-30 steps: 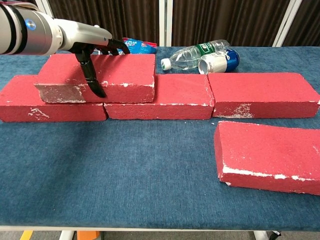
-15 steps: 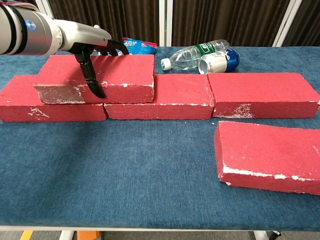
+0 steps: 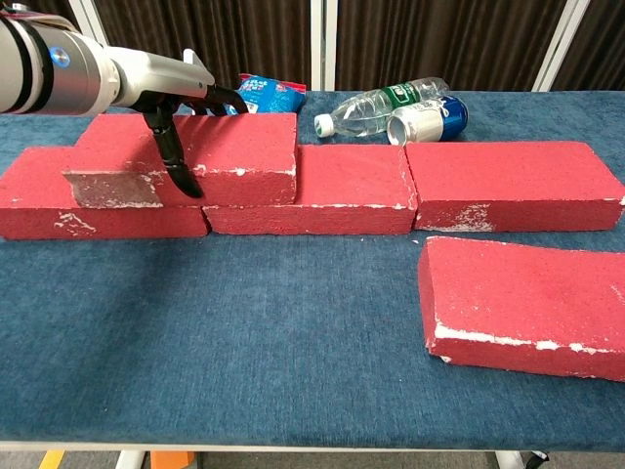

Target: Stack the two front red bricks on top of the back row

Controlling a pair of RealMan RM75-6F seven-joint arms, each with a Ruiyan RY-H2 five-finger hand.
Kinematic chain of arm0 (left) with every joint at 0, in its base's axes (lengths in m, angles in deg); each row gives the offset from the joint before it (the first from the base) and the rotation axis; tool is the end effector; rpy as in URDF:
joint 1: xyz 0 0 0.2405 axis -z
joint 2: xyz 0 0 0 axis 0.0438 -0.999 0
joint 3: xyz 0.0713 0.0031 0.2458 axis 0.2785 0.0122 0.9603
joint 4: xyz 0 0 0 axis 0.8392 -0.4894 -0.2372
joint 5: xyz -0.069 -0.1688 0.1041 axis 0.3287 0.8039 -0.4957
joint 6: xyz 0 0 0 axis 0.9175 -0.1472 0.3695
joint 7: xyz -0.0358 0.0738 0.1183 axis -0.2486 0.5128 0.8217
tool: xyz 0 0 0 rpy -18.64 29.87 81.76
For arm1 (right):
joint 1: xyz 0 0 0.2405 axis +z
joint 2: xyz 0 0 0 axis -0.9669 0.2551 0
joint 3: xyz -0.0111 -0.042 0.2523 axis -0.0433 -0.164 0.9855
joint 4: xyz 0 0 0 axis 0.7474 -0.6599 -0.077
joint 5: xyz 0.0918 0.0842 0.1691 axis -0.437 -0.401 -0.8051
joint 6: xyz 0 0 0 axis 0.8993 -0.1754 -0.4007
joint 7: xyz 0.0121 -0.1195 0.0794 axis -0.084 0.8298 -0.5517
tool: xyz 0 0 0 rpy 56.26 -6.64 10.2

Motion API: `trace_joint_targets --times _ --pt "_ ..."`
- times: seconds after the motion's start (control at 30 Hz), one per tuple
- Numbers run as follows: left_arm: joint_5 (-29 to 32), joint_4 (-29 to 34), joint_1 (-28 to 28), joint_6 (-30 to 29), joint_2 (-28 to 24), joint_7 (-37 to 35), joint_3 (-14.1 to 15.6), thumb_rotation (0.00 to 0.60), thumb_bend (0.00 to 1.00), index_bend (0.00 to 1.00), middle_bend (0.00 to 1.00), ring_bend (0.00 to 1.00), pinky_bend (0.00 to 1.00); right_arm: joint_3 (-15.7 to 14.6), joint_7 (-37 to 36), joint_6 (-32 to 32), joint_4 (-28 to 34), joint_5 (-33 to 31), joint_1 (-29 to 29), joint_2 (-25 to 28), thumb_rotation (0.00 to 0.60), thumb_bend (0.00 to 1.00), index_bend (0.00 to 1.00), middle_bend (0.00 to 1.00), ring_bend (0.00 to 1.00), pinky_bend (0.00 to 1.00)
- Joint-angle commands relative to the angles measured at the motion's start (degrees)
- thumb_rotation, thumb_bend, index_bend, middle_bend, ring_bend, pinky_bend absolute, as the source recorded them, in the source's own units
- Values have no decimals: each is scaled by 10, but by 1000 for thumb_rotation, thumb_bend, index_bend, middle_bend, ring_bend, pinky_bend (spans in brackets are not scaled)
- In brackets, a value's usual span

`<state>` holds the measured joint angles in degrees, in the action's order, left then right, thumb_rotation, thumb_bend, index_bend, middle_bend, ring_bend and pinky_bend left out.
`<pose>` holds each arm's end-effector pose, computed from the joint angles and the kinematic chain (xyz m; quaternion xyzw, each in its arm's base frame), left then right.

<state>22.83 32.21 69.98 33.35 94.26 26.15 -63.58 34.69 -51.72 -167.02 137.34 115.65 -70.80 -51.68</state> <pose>-0.0812 0.3631 0.0032 -0.7734 -0.4288 -0.2250 0.4091 -0.3191 -0.1952 0.1928 0.5568 -0.3619 0.3815 0.6430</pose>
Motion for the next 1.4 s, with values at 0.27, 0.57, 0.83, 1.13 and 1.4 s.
trace_joint_targets --times 0.27,0.57,0.83,1.13,1.4 --pt "6 -5 2 8 3 -6 5 600 0 65 70 99 0 -1 -1 2 -3 0 0 -2 600 195 0 0 0 0" --pt "-2 -3 2 16 -3 -22 1 600 0 44 0 0 0 -1 -1 2 -4 -1 0 -3 600 195 0 0 0 0" --pt "-10 3 0 14 -7 -34 -1 600 0 41 0 0 0 0 1 1 -2 -1 0 -2 600 195 0 0 0 0" --pt "-17 6 0 7 -8 -40 -2 600 0 40 0 0 0 0 4 1 1 -2 0 -1 600 195 0 0 0 0" --pt "-19 11 1 2 -8 -40 -2 600 0 39 0 0 0 0 3 0 1 -2 0 0 600 196 0 0 0 0"
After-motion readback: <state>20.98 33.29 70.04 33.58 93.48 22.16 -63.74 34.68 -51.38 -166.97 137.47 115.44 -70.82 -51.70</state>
